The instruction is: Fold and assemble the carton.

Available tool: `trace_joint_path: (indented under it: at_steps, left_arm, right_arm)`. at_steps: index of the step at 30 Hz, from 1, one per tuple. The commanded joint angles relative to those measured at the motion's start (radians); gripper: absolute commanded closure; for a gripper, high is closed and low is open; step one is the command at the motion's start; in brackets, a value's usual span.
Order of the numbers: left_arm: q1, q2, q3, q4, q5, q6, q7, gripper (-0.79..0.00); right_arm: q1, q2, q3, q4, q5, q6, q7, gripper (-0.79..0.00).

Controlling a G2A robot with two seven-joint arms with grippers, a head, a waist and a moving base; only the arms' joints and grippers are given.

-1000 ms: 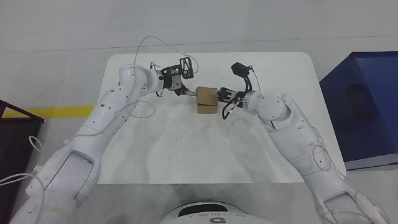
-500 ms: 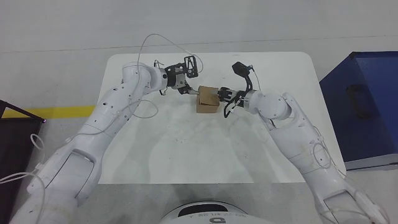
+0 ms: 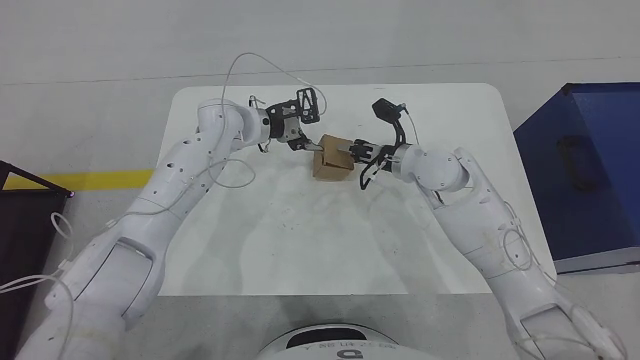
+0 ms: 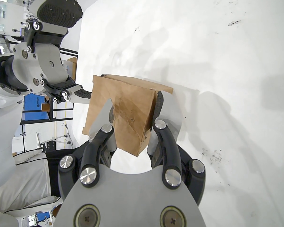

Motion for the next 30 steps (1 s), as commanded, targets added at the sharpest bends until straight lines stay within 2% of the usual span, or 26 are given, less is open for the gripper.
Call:
trace_joint_path:
  at_steps: [1,7,16,30]
  left_arm:
    - [-0.002,0.0,-0.001,0.002,0.0,-0.001,0.001,-0.785]
    - [-0.004,0.002,-0.007,0.001,0.0,-0.001,0.004,-0.785]
    - [0.007,0.0,0.002,-0.001,0.001,-0.004,0.002,-0.785]
    - [0.0,-0.001,0.01,0.005,0.022,-0.023,-0.02,-0.785]
  right_arm:
    - [-0.002,0.0,0.0,-0.002,-0.001,-0.001,-0.003,-0.413]
    - [-0.004,0.001,0.001,-0.01,0.0,-0.003,-0.005,-0.443]
    - [-0.004,0.001,-0.004,-0.013,0.0,-0.004,-0.001,-0.413]
    - [-0.009,0.002,-0.015,-0.019,-0.036,0.021,-0.012,-0.289]
